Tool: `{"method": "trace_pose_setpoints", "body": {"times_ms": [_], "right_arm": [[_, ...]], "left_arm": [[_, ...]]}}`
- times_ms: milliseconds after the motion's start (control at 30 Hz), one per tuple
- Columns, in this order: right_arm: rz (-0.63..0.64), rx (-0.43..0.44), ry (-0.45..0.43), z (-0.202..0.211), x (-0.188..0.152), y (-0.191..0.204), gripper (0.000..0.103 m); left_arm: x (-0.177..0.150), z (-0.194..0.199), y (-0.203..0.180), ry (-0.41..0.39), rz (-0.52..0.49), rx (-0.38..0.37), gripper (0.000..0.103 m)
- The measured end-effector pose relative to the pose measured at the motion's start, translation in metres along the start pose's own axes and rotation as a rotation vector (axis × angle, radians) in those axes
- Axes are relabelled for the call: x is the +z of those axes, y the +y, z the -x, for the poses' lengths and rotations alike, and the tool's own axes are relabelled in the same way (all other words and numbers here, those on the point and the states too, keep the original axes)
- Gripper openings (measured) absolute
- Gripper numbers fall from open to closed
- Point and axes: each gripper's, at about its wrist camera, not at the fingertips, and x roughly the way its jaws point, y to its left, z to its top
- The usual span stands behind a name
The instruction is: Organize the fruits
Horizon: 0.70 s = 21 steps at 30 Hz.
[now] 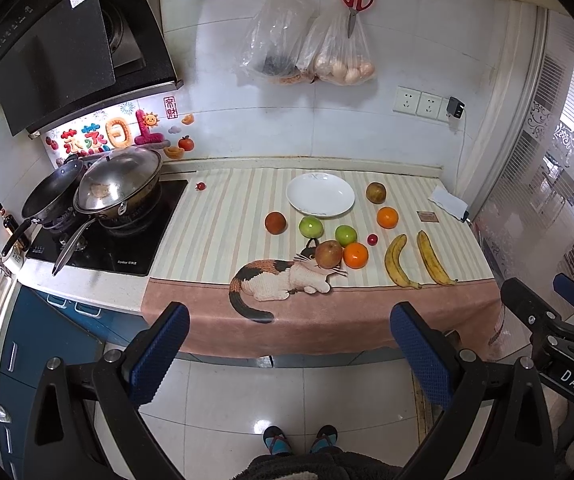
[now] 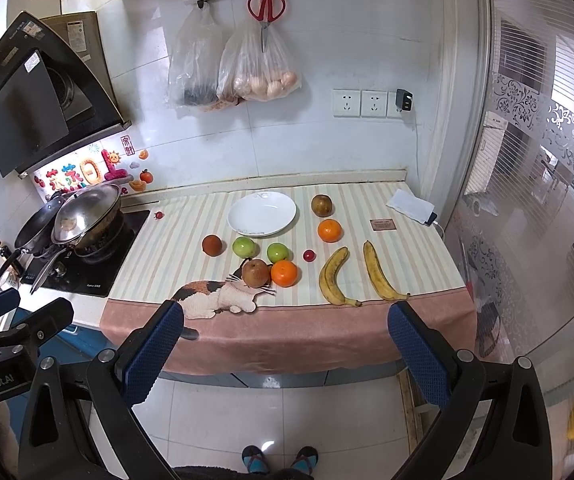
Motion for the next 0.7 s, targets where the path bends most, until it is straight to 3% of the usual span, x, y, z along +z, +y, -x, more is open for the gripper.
{"method": "trace_pose_setpoints", "body": {"times_ms": [700], "right_arm": [[-0.002,-0.005,-0.017,0.0095,-0.0051,-0.0038,0.103]], "left_arm": [[-0.0048,0.0046,-0.0068,-0.007,-0.015,-0.01,0.103]]}}
